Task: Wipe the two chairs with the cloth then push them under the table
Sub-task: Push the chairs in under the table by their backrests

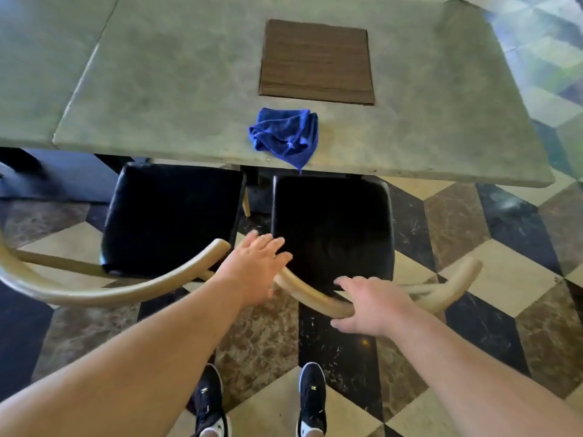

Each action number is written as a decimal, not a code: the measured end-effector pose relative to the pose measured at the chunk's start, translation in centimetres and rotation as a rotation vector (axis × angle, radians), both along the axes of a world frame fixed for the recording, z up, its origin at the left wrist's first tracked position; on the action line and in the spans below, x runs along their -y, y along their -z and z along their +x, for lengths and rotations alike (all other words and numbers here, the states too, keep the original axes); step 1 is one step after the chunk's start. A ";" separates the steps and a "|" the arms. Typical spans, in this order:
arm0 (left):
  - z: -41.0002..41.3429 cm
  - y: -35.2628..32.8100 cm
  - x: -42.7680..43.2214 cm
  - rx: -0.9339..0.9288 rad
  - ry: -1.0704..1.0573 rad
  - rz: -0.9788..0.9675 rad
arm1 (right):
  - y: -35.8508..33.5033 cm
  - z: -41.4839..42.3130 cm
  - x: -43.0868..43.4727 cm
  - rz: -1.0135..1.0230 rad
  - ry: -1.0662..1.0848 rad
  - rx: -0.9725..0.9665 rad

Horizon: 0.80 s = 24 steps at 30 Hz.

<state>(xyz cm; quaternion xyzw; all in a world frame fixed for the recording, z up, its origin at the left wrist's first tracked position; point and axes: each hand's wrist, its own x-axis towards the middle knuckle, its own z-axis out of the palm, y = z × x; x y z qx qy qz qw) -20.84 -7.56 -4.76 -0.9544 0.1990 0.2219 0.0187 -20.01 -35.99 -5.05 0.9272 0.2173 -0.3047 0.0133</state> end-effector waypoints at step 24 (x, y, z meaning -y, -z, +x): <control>-2.6 0.8 -13.2 -0.163 -0.517 -0.111 | 1.4 0.5 -15.2 0.033 0.136 0.123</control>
